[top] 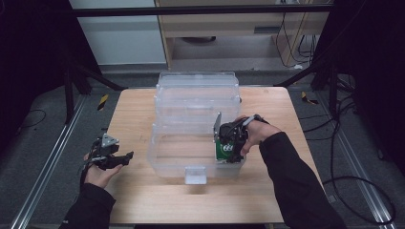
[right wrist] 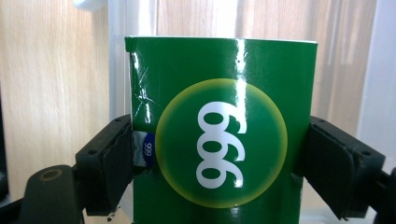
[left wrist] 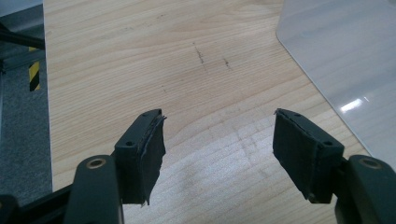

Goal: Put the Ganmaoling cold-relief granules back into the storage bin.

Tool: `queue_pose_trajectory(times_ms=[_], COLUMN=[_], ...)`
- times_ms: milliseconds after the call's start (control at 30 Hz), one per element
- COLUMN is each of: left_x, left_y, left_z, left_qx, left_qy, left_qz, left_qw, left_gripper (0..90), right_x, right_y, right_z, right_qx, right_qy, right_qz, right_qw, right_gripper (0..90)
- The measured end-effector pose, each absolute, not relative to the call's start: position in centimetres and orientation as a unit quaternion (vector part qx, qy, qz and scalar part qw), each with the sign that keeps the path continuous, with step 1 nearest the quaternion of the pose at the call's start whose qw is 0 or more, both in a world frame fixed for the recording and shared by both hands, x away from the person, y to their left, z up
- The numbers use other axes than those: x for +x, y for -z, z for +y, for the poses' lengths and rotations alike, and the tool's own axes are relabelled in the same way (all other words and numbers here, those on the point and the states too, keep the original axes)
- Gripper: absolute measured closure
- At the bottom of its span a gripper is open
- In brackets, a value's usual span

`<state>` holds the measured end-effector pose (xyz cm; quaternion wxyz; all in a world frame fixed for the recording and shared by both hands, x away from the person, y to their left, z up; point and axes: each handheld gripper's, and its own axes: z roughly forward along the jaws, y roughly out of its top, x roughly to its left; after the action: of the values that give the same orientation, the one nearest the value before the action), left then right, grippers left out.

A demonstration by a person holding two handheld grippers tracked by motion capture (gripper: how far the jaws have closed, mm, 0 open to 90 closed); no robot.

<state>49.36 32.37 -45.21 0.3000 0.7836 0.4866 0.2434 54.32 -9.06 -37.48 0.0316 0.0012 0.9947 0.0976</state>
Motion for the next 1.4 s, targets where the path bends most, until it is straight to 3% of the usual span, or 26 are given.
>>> queue_pose_trajectory(times_ms=[900,1400], left_x=[49.3,49.4], left_y=[45.1,45.2], left_z=[32.3,32.3], left_qx=[0.784,0.783], left_qy=[-0.241,-0.24], left_qz=[0.486,0.488], left_qw=[0.301,0.301], left_gripper=[33.2,33.3], right_x=[54.0,53.0], right_y=[38.0,35.7], right_z=[-9.3,-10.2], right_qx=[0.019,0.062], right_qy=[-0.101,-0.147], right_qz=[0.994,0.984], right_qw=[0.046,0.082], right_gripper=[16.1,19.6])
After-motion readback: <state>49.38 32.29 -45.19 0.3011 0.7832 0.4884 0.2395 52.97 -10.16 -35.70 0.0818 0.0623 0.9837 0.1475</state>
